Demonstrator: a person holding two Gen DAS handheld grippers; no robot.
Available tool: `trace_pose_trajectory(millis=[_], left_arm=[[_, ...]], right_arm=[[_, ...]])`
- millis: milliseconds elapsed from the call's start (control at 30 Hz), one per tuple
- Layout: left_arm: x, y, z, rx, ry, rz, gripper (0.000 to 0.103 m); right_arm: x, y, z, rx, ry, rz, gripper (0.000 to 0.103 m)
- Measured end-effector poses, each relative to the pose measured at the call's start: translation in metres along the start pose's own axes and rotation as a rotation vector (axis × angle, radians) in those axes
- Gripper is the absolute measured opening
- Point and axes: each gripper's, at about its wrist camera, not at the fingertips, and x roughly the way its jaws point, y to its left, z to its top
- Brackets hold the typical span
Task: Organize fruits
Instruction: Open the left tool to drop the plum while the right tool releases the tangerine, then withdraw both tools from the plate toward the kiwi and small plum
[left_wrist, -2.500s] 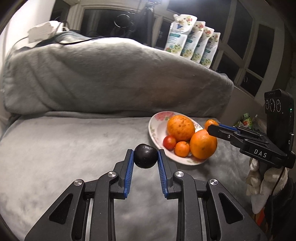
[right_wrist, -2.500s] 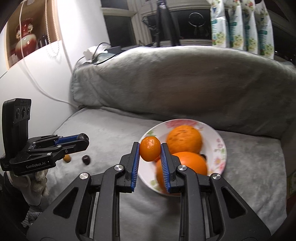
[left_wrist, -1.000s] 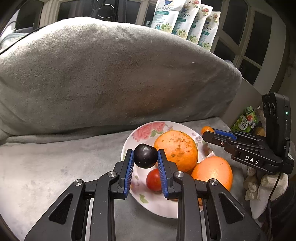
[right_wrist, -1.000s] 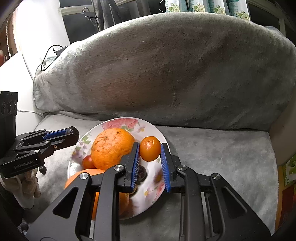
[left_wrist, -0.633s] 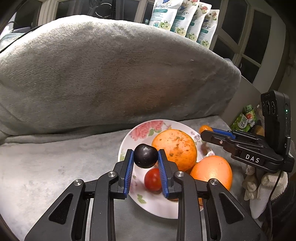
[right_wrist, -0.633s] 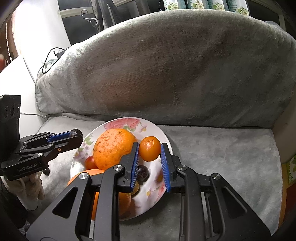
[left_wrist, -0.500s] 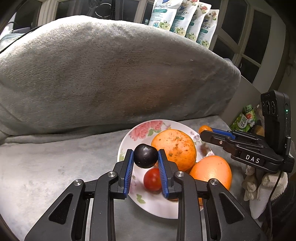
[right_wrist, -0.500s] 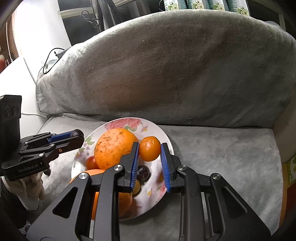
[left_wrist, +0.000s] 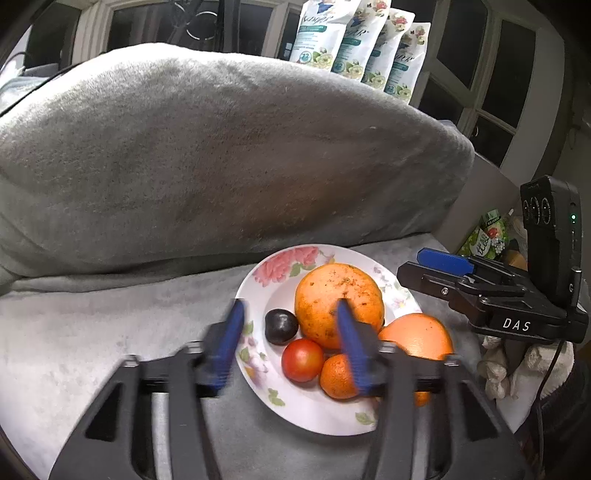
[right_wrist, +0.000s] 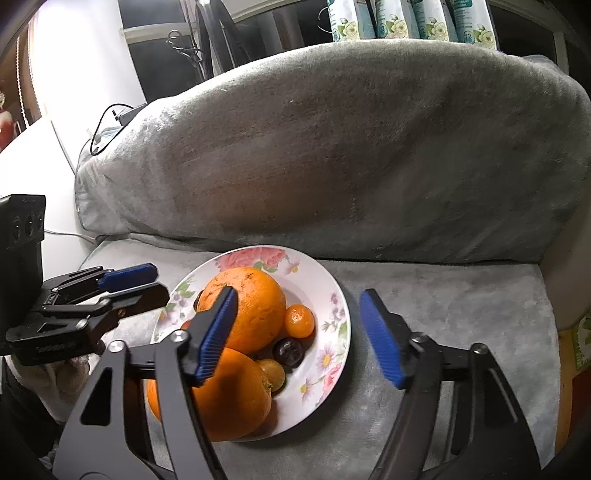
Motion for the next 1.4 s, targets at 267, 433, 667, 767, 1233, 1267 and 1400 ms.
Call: trace_pose_trajectory(millis=[267,433,667,767,1233,1267,1400], left_arm=[[-0.003,-0.002,0.0,0.001,-0.005,0.006,0.078],[-0.003,-0.004,0.0,0.008,-0.001,0.017,0.08],[-0.005,-0.008,0.0,0.013,0.006,0.029,0.08],[-0.007,-0.011,0.001,0.017,0.002,0.03,0.08],[-0.028,-0.018,-0.002,0.03,-0.023,0.036,0.08],[-0.03,-0.018,-0.002,0.03,-0.026,0.035,0.08],[-0.041,-0.02,-0.002,0.035,-0.042,0.034,0.08]], right_arm=[[-0.003,-0.002,0.003,0.011,-0.013,-0.027,0.09],[-0.006,-0.005,0.004,0.032,-0.02,-0.03,0.096],[-0.008,-0.006,0.006,0.054,-0.02,-0.028,0.1],[-0.01,-0.006,0.006,0.062,-0.021,-0.023,0.1],[-0.027,0.006,0.007,0.053,-0.059,-0.04,0.1],[-0.029,0.007,0.006,0.054,-0.062,-0.04,0.1],[-0.038,0.011,0.006,0.052,-0.075,-0.042,0.1]])
